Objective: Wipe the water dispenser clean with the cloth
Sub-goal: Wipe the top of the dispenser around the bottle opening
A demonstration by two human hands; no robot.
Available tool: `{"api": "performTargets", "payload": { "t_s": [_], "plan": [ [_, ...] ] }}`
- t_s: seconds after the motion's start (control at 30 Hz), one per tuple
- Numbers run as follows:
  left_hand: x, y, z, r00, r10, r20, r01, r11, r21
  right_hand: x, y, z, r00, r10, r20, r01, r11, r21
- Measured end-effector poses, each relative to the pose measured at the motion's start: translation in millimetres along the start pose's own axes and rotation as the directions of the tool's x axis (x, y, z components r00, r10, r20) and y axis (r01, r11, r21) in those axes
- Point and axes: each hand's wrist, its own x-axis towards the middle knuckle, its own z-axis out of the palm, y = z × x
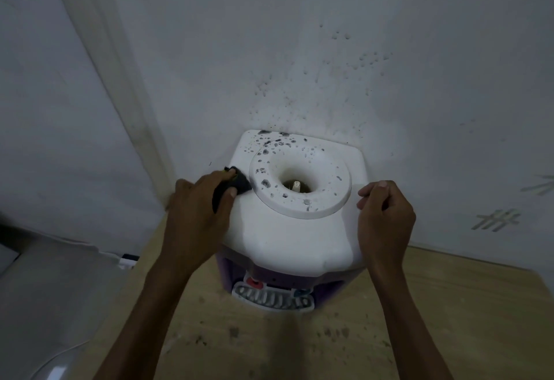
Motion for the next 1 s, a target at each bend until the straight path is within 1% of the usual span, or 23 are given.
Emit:
{"api": "performTargets", "payload": {
  "t_s": [0.07,0.17,0.23,0.33,0.4,0.47,0.53,0.63,0.73,0.87,1.0],
  "plan": [
    [29.2,-10.0,5.6,0.997,-0.023,0.078,0.024,1.0,-0.011,-0.2,0.1,-0.6,1.0,0.003,-0.005,-0.003,1.0,0.001],
    [57.5,-17.5,10.1,0.992,-0.058,0.109,0.081,0.972,-0.219,-0.9,-0.8,-1.0,1.0,0.01,0.0,-0.01,1.0,0.008],
    [57.4,-18.0,7.9,0.992,-0.054,0.112,0.082,0.961,-0.263,-1.2,-1.2,-1.2,1.0,0.014,0.005,-0.014,1.0,0.012],
    [29.8,-15.6,-0.7,0.997,-0.026,0.077,0.046,0.965,-0.258,-0.6,0.0,-1.3,1.0,0.01,0.005,-0.01,1.0,0.014],
    [0.2,-17.0,-5.5,0.999,-0.003,0.047,0.016,0.958,-0.286,-0.1,1.5,-0.8,1.0,0.015,0.002,-0.015,1.0,0.007],
    [-28.3,-18.0,-8.6,0.999,-0.013,0.049,0.027,0.952,-0.306,-0.1,2.6,-0.6,1.0,0.02,0.003,-0.02,1.0,0.004],
    [-38.7,-20.8,-7.6,0.998,-0.034,0.056,0.049,0.949,-0.312,0.3,3.8,0.0,1.0,0.017,0.002,-0.017,1.0,0.0],
    [-18.6,-12.8,-5.8,0.998,-0.038,0.05,0.051,0.955,-0.294,1.0,4.1,0.1,1.0,0.02,0.001,-0.02,1.0,0.002],
    [30.6,-8.7,2.1,1.0,-0.018,0.024,0.024,0.964,-0.264,1.3,3.0,-0.2,1.0,0.022,-0.001,-0.022,1.0,0.003],
    [92.7,-10.7,22.3,0.997,-0.007,0.079,0.025,0.975,-0.223,0.1,1.2,-1.0,1.0,0.019,0.004,-0.019,1.0,0.022],
    [97.6,-10.4,22.2,0.995,-0.029,0.097,0.053,0.966,-0.253,0.1,0.1,-1.8,0.999,0.037,0.004,-0.037,0.999,0.02]
  ]
}}
